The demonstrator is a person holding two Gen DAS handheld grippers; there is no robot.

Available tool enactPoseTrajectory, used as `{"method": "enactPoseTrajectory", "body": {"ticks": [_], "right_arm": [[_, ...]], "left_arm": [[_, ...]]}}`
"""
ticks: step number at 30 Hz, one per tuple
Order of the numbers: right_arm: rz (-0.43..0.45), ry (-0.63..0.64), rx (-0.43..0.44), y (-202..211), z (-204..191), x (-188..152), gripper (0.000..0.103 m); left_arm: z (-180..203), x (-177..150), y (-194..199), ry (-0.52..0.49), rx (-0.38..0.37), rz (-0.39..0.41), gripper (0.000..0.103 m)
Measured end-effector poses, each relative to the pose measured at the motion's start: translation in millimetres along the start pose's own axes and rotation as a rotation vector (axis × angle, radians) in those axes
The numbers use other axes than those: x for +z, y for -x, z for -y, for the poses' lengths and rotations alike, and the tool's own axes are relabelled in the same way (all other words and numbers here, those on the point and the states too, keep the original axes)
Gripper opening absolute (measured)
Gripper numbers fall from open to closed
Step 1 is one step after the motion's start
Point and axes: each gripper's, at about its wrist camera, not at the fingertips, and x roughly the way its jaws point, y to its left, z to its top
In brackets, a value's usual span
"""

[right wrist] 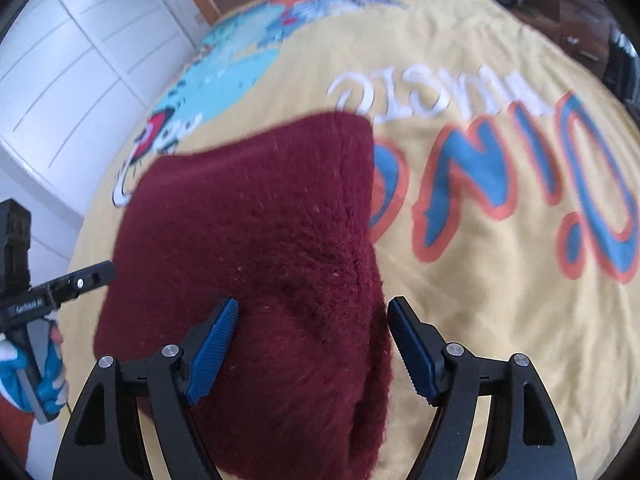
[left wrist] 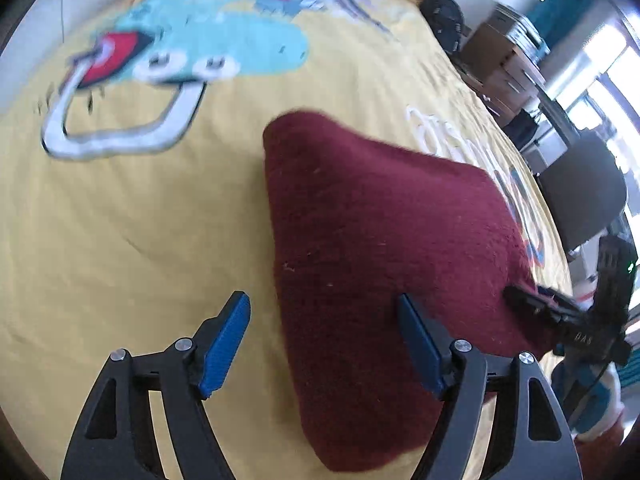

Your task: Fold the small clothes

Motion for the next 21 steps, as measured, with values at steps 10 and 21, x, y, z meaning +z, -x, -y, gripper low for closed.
{"method": "enactPoseTrajectory", "body": {"ticks": [10, 21], "right_arm": [[-0.089, -0.049, 0.217, -30, 22, -2, 0.074], [0.056, -0.06, 0.374, 10, 13, -13, 0.044]], "left_arm": [[-17, 4, -44, 0.124, -0.187, -0.112, 0.089], [-34, 12, 1, 0.097, -0.379, -0.019, 0.047]]}}
